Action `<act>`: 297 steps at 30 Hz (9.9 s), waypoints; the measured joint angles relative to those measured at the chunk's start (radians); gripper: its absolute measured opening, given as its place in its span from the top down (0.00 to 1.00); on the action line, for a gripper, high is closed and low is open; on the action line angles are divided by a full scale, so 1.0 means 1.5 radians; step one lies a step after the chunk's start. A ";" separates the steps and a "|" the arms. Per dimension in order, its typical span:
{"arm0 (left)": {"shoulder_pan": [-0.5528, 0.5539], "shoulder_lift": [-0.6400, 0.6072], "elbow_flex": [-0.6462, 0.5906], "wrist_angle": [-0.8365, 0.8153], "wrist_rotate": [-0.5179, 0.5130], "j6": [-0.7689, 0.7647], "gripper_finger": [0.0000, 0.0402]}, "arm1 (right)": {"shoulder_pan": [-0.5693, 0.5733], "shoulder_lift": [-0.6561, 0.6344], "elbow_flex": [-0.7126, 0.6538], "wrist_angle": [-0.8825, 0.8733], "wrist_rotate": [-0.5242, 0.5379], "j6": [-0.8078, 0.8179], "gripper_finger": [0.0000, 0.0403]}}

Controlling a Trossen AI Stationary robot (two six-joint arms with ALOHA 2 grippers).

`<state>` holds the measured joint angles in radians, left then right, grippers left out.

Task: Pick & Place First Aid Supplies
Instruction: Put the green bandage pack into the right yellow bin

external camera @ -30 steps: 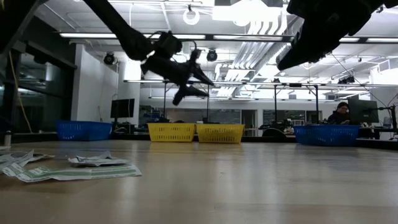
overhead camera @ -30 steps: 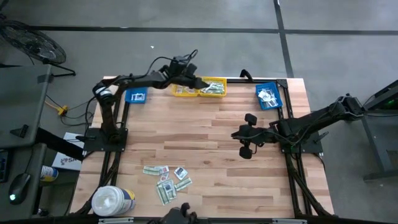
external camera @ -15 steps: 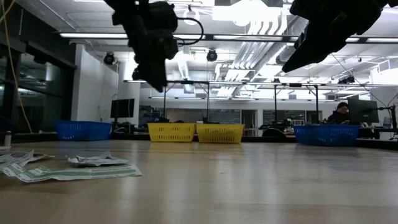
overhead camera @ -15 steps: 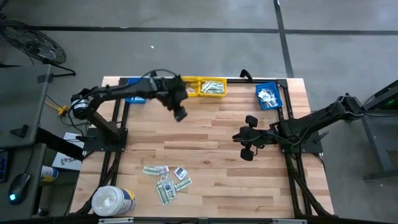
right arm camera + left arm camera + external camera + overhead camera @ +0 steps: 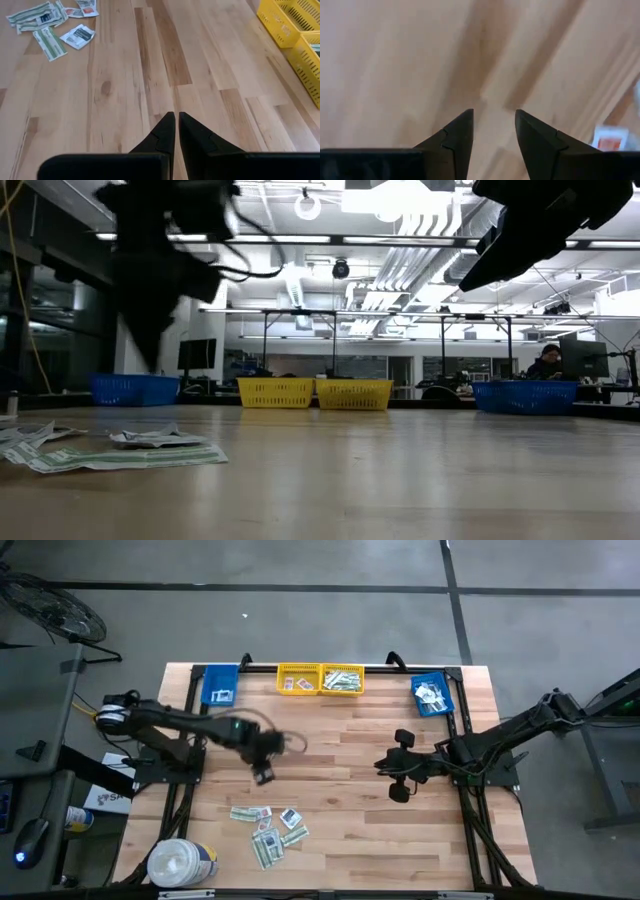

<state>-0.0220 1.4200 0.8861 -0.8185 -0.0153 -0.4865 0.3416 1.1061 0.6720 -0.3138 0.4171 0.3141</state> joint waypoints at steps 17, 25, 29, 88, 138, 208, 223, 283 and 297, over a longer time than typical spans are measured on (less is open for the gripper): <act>-0.239 -0.017 -0.077 0.055 0.112 -0.013 0.64 | 0.000 0.000 0.000 0.017 0.000 0.000 0.96; -0.282 -0.017 -0.077 0.100 0.071 0.184 0.64 | 0.000 0.000 0.000 0.018 -0.001 0.001 0.96; -0.283 -0.017 -0.077 0.123 0.057 0.242 0.64 | 0.000 0.000 0.000 0.018 -0.001 0.002 0.96; -0.283 0.081 -0.077 0.192 0.139 0.304 0.64 | 0.000 0.000 0.000 0.038 -0.021 0.000 0.96; -0.283 0.081 0.155 -0.003 -0.113 0.347 1.00 | 0.000 0.000 0.000 0.038 -0.021 0.000 0.96; -0.007 0.318 0.168 0.158 0.112 0.503 0.61 | 0.000 0.000 0.000 0.021 -0.021 0.000 0.96; -0.006 0.317 0.167 0.147 0.118 0.496 0.98 | 0.000 0.000 0.000 0.022 -0.022 0.001 0.96; 0.329 0.319 0.395 0.454 -0.113 0.261 1.00 | 0.000 0.000 0.000 0.017 -0.020 -0.005 0.96; 0.388 0.475 0.628 0.189 -0.068 0.291 1.00 | 0.000 0.000 0.000 0.010 -0.021 -0.003 0.96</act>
<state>0.5596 2.1327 1.8283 -0.5345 -0.1170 -0.0496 0.3416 1.1065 0.6720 -0.2989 0.3861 0.3096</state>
